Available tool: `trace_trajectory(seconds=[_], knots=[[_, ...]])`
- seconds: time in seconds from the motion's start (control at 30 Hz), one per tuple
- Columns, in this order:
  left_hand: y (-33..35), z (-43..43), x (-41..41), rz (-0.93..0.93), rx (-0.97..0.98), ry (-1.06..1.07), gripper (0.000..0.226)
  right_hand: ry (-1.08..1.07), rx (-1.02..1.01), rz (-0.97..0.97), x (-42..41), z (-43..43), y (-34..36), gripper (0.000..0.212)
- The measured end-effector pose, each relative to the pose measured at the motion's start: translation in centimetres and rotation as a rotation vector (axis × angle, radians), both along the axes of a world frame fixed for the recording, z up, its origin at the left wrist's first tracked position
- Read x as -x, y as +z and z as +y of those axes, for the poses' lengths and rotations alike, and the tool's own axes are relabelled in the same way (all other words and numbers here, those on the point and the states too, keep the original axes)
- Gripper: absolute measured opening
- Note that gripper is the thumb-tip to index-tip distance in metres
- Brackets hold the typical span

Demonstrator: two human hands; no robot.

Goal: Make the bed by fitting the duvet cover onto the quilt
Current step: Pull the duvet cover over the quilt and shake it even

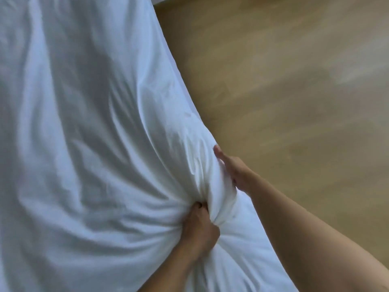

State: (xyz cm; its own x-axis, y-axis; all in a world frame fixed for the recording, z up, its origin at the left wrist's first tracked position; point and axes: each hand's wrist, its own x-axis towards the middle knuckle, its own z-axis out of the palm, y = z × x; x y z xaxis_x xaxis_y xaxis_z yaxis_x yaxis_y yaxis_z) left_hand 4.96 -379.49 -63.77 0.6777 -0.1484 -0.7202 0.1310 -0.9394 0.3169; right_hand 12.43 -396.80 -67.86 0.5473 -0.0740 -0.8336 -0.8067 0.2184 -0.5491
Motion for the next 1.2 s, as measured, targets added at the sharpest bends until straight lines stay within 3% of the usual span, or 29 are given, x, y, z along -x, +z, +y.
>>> trace_trajectory(seconds=[0.07,0.23,0.33,0.37,0.47,0.5,0.57,0.63,0.7,0.77,0.87,0.97,1.03,1.1,1.13,1.2], knots=[[0.3,0.6,-0.2,0.075,0.048,0.009,0.045,0.039,-0.03,-0.064,-5.0,0.3,1.2,0.09],[2.0,0.1,-1.7,0.157,-0.015,-0.132,0.058,0.274,0.196,-0.203,-13.1,2.6,3.4,0.071],[5.3,-0.7,-5.1,0.273,0.038,-0.139,0.025,0.521,0.193,-0.191,-12.6,2.3,3.4,0.046],[6.4,-1.1,-6.7,0.171,0.036,-0.071,0.03,0.514,0.188,-0.194,-11.6,1.3,2.8,0.039],[8.2,-3.1,-13.3,-0.473,-0.042,0.257,0.059,0.295,0.171,-0.214,-8.5,-4.2,1.6,0.013],[8.1,-3.8,-15.5,-0.54,-0.084,0.302,0.077,0.274,0.153,-0.207,-7.8,-5.8,1.6,0.013],[6.5,-5.8,-19.5,-0.32,-0.157,0.405,0.108,0.373,0.066,-0.226,-8.5,-7.5,1.6,0.023],[3.9,-8.3,-21.4,-0.175,-0.112,0.587,0.083,0.472,-0.09,-0.241,-11.2,-7.6,2.2,0.045],[1.9,-9.8,-21.4,-0.249,-0.124,0.683,0.04,0.397,-0.329,-0.187,-15.4,-6.9,2.3,0.065],[0.9,-10.6,-20.5,-0.308,-0.166,0.669,0.021,0.236,-0.474,-0.047,-20.4,-6.5,2.0,0.065],[1.2,-10.9,-19.9,-0.241,-0.116,0.674,0.02,0.22,-0.427,0.074,-25.7,-5.5,1.8,0.076],[2.6,-11.4,-20.8,-0.142,-0.128,0.637,0.009,0.321,-0.384,0.006,-27.2,-4.7,2.1,0.055],[3.4,-11.4,-22.7,-0.41,-0.135,0.649,0.011,0.306,-0.224,-0.111,-26.8,-5.6,1.8,0.043],[4.0,-11.3,-25.7,-0.694,-0.237,0.558,0.03,0.324,-0.153,-0.182,-26.7,-7.0,1.5,0.038],[4.1,-11.2,-27.5,-0.661,-0.253,0.524,0.052,0.341,-0.173,-0.18,-27.0,-7.5,1.5,0.037],[3.9,-11.6,-30.4,-0.35,-0.213,0.508,0.083,0.37,-0.269,-0.128,-28.4,-7.6,1.4,0.042]])
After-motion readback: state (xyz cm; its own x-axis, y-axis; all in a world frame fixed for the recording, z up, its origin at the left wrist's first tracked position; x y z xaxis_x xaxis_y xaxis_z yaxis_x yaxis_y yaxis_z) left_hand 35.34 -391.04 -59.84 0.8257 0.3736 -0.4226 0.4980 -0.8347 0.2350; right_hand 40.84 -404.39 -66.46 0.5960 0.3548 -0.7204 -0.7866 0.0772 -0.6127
